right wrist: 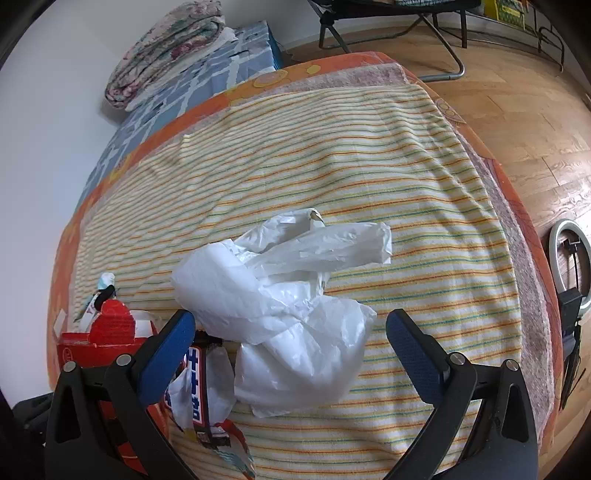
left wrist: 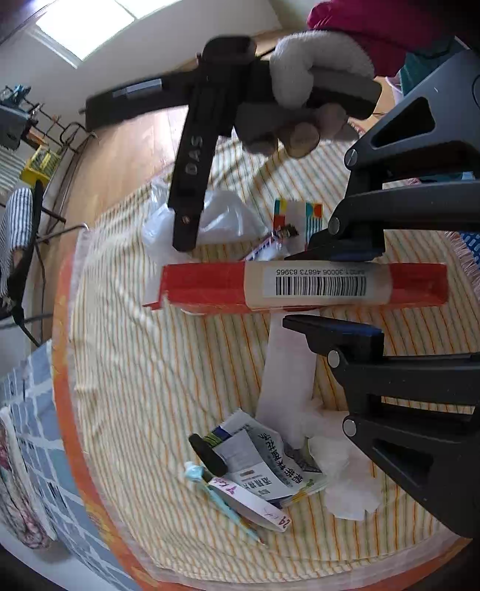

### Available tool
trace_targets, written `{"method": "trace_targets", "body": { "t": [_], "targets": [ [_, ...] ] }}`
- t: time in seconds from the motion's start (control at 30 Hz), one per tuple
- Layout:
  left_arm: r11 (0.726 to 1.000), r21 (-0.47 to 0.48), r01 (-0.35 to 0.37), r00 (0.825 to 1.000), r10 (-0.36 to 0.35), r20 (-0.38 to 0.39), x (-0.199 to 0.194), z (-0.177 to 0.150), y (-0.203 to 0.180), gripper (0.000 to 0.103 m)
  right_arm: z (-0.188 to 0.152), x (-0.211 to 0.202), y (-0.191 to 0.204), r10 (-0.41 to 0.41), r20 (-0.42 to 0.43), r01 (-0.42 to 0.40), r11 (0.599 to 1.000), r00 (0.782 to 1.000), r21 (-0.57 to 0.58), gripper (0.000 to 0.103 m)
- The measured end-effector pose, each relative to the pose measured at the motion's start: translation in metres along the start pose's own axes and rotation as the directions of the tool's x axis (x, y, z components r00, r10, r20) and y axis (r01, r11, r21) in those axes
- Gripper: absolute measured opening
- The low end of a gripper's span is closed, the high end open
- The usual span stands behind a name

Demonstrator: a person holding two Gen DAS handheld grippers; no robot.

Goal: Collect trash
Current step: 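Grasp the red tissue box with the left tool while the right tool grasps the white plastic bag, then carry the red box and white bag with both tools over the blue basket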

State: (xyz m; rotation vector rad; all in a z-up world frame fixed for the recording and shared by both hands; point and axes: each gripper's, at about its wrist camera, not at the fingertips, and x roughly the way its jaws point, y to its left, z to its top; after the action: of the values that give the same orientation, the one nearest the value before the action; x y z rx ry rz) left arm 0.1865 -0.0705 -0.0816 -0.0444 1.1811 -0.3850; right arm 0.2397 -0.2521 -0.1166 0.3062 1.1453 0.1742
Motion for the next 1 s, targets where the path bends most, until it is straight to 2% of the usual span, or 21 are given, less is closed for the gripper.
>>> {"method": "trace_targets", "body": {
  "t": [0.03, 0.07, 0.2, 0.3, 0.53, 0.77, 1.0],
  "targets": [
    [1.000, -0.007, -0.005, 1.000, 0.005, 0.001, 0.001, -0.001, 0.001, 0.017, 0.001, 0.000, 0.000, 0.006, 0.003, -0.006, 1.000, 1.000, -0.001, 0.098],
    [1.000, -0.017, -0.005, 1.000, 0.005, 0.003, 0.001, -0.001, 0.003, 0.017, 0.001, 0.000, 0.000, 0.014, 0.004, -0.014, 1.000, 1.000, 0.000, 0.090],
    [0.999, -0.011, -0.037, 0.998, 0.037, 0.054, -0.012, -0.003, 0.008, 0.016, 0.001, -0.003, -0.001, 0.045, 0.016, -0.044, 0.999, 0.999, -0.003, 0.068],
    [0.999, -0.015, -0.034, 0.996, 0.035, 0.085, -0.023, -0.005, 0.010, 0.016, 0.001, -0.012, -0.001, 0.059, 0.040, -0.059, 0.998, 0.997, -0.016, 0.048],
    [0.999, -0.022, -0.040, 0.994, 0.042, 0.105, -0.041, -0.013, 0.014, 0.015, -0.003, -0.044, 0.010, 0.044, 0.117, -0.033, 0.995, 0.992, -0.090, 0.041],
    [0.998, -0.010, -0.068, 0.987, 0.069, 0.142, -0.070, -0.032, 0.012, 0.015, -0.011, -0.082, 0.019, 0.055, 0.184, -0.029, 0.990, 0.981, -0.137, 0.041],
    [0.996, -0.011, -0.088, 0.983, 0.088, 0.158, -0.095, -0.063, 0.013, 0.015, -0.039, -0.119, 0.029, 0.074, 0.217, -0.029, 0.979, 0.973, -0.203, 0.041]
  ]
}}
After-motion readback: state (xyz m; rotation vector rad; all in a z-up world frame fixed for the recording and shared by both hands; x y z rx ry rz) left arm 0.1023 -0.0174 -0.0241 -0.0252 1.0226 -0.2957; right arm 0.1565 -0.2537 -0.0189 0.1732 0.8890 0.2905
